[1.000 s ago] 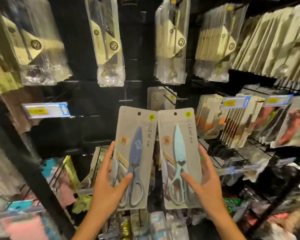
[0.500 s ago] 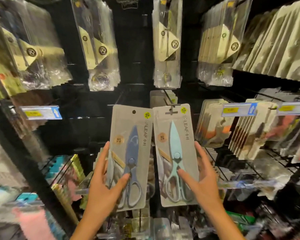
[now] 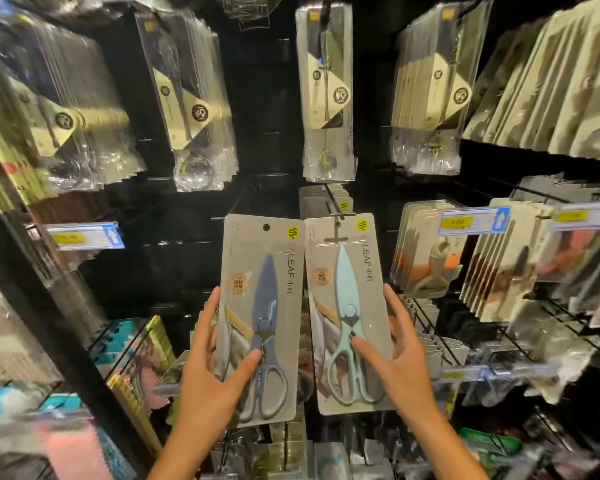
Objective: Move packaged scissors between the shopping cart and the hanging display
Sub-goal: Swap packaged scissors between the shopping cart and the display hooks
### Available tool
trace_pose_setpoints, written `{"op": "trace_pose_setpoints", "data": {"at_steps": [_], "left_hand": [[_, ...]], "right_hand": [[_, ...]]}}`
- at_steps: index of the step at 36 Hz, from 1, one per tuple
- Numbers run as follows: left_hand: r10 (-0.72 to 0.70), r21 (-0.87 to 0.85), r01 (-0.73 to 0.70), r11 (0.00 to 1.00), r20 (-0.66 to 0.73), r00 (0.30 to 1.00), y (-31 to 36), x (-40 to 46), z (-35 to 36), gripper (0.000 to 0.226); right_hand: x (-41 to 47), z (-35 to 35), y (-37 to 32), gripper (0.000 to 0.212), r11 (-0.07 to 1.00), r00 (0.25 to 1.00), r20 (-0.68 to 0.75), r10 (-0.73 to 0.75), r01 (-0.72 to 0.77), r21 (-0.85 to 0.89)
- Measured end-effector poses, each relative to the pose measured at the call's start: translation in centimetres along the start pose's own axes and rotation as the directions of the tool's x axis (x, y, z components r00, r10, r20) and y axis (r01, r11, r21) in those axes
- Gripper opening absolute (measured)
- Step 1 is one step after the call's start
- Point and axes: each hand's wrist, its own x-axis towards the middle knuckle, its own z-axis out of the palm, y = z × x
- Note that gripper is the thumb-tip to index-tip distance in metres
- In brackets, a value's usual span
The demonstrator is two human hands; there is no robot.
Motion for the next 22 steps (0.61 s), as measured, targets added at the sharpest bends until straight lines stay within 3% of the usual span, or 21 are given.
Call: {"op": "trace_pose_setpoints", "data": {"at_steps": [5,12,22], "left_hand": [[0.043,-0.008,-0.043,0.999,-0.011,0.999,-0.3,0.5,0.0,0.095],[0.107,-0.042,-0.109,0.993,-0.042,0.993,-0.3,1.4,-0.4,0.093],[0.130,-0.057,-0.135,0.989,-0.084,0.988,-0.4,1.8,-0.4,0.093]], "right_hand": [[0.8,0.5,0.9,0.087,0.999,1.000,0.025,0.002,0.000,-0.048],[3.6,2.3,3.8,0.089,0.957,0.997,0.034,-0.068,0.075,-0.279],[9.3,3.5,6.1,0.091,0.864,0.997,0.076,-0.001,0.039,-0.502]]}}
